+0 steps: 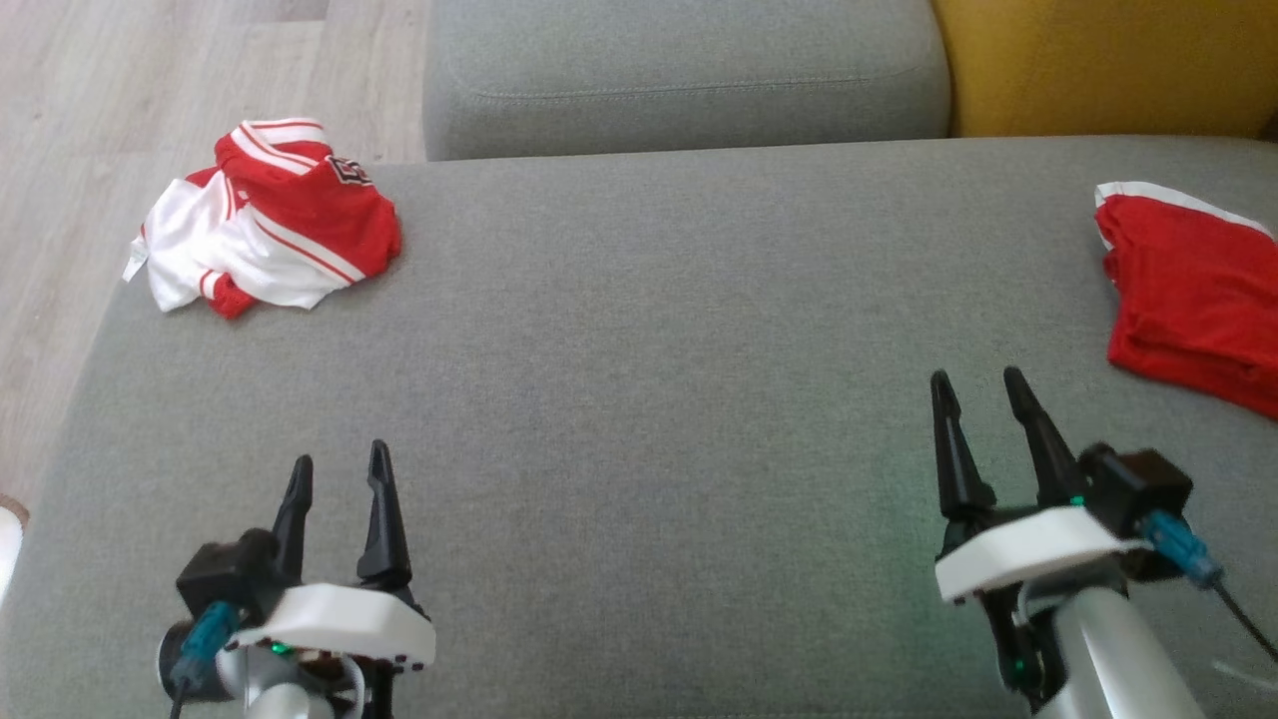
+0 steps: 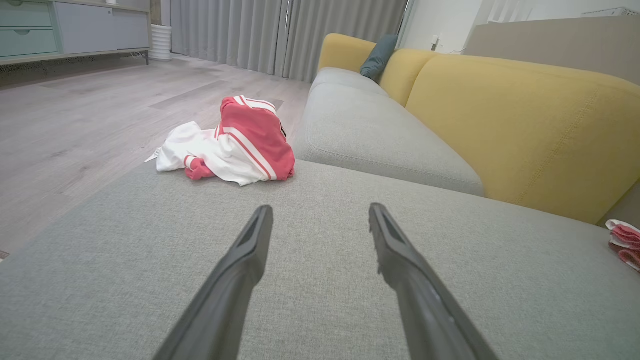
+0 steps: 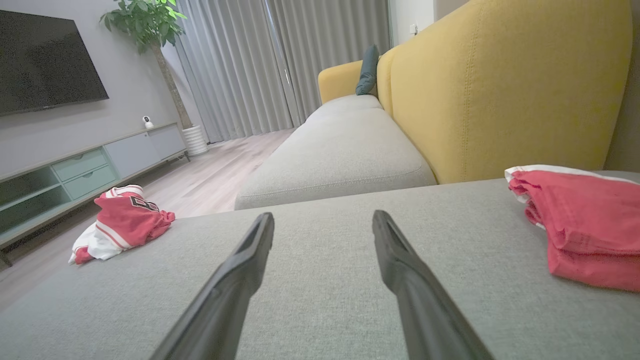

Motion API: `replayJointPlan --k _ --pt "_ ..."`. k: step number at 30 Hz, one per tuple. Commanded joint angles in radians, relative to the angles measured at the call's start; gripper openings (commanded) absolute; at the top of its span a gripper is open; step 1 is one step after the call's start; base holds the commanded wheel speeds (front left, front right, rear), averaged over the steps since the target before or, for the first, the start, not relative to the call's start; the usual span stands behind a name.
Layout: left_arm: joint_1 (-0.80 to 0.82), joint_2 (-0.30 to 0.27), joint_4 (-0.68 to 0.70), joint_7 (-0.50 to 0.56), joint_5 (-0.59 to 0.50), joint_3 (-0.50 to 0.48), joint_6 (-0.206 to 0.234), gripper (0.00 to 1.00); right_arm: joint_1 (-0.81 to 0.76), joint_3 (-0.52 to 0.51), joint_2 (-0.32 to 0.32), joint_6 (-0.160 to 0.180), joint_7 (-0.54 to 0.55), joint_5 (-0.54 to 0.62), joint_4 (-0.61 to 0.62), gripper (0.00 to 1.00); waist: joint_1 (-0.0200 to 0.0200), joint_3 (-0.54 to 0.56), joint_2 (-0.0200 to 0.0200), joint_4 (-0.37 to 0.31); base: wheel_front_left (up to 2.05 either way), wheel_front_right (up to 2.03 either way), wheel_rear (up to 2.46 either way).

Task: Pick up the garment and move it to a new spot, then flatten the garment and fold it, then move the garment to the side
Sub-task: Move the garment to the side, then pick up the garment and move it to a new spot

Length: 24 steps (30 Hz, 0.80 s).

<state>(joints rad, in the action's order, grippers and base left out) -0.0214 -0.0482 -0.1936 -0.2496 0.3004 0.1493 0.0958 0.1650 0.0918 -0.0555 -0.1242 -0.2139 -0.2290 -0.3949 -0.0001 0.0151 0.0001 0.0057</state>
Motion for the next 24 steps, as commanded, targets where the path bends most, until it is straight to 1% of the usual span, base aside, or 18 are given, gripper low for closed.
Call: replayJointPlan --k 1,7,24 --pt "0.02 -0.002 0.041 -0.012 -0.007 -0.022 0.0 1.0 0.001 0.029 0.005 -0.007 -0.017 -0.016 0.063 1.0 0.0001 0.001 -0.0001 0.005 0.0 0.0 0.0" --pt "0.019 -0.002 0.046 -0.012 -0.002 -0.006 0.004 1.0 -0.06 0.041 0.005 -0.007 -0.012 -0.031 0.105 1.0 0.0001 0.003 -0.0001 0.012 0.0 0.0 0.0" --pt "0.011 -0.002 0.045 -0.012 0.0 0.018 0.005 1.0 -0.088 0.032 0.005 -0.007 0.006 -0.008 0.119 1.0 0.0001 0.012 -0.0001 0.016 0.0 0.0 0.0"
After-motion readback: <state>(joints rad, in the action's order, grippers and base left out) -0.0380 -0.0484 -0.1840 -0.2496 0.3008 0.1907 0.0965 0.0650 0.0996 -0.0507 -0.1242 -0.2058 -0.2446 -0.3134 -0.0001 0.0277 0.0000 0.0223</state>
